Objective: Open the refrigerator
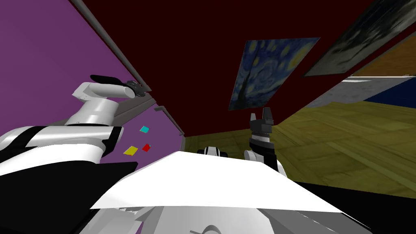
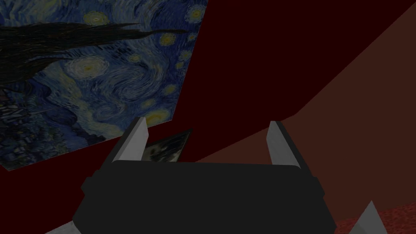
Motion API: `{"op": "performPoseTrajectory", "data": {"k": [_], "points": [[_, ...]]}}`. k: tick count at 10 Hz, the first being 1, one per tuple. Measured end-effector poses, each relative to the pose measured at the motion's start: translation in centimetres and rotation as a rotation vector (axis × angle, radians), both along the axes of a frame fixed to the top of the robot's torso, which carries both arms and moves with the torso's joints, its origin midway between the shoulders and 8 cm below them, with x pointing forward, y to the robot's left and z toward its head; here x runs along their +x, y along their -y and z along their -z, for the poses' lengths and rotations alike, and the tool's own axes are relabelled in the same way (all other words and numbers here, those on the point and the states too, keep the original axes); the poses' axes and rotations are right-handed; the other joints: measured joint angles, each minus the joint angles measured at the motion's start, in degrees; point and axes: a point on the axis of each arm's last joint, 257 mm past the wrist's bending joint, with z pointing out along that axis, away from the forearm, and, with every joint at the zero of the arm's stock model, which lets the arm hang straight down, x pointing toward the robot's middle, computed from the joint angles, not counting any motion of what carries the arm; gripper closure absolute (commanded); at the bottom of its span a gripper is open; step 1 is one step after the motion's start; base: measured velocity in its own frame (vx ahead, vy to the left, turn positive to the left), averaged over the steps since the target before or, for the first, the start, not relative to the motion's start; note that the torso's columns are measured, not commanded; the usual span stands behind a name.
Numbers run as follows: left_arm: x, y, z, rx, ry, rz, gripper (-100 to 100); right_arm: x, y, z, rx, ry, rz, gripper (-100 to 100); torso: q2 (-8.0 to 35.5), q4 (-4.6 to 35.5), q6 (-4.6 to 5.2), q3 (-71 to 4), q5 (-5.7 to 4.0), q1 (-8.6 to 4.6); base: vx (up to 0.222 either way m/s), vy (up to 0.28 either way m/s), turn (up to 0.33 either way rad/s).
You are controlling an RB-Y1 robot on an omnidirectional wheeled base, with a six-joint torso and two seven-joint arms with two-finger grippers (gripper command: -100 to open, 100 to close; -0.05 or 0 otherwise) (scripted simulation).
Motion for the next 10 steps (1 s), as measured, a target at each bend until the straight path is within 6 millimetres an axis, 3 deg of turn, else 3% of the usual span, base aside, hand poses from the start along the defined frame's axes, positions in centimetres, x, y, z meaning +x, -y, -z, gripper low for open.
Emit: {"op": "performPoseTrajectory", "data": {"k": [3,10], "points": [[2.8,5.2,-0.2,-0.003,0.002,0.112,100,0.0,0.0,0.0,0.0,0.0,0.0,0,0.1,0.03,0.03,0.0,-0.04,0.08,0.115,-0.019,0.289],[5.6,14.2,-0.8,0.006,0.014,0.283,100,0.0,0.0,0.0,0.0,0.0,0.0,0,0.36,-0.17,0.29,0.26,0.09,-0.29,0.097,-0.032,0.249]]}}
